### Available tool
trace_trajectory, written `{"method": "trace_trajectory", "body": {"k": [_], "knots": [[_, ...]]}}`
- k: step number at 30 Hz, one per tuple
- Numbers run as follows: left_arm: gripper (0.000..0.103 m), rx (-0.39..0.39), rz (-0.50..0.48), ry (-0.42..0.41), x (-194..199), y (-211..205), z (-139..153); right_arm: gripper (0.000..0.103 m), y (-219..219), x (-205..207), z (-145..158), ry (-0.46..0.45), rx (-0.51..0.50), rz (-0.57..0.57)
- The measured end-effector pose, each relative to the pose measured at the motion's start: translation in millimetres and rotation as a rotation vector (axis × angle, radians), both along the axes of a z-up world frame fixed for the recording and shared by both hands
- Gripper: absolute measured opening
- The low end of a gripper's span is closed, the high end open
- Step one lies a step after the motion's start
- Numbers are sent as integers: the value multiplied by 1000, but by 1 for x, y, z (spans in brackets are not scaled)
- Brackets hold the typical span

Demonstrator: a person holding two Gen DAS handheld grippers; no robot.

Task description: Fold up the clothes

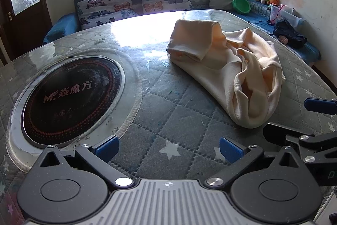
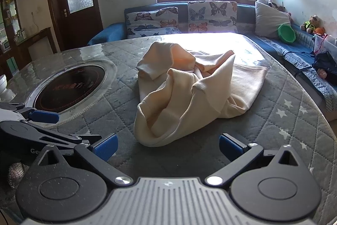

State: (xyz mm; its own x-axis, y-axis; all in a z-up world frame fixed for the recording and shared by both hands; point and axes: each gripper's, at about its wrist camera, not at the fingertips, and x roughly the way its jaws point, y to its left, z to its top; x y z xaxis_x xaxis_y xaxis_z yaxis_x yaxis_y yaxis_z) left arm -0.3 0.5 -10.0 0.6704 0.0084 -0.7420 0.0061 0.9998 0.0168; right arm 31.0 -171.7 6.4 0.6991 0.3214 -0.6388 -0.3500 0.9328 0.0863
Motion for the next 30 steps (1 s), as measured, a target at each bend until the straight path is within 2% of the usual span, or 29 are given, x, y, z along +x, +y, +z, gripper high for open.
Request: {"method": "trace_trajectory", "body": {"k": [30], "knots": [[103, 21, -7, 42, 9, -6, -7, 103, -2, 8, -6, 29, 4, -18]]}}
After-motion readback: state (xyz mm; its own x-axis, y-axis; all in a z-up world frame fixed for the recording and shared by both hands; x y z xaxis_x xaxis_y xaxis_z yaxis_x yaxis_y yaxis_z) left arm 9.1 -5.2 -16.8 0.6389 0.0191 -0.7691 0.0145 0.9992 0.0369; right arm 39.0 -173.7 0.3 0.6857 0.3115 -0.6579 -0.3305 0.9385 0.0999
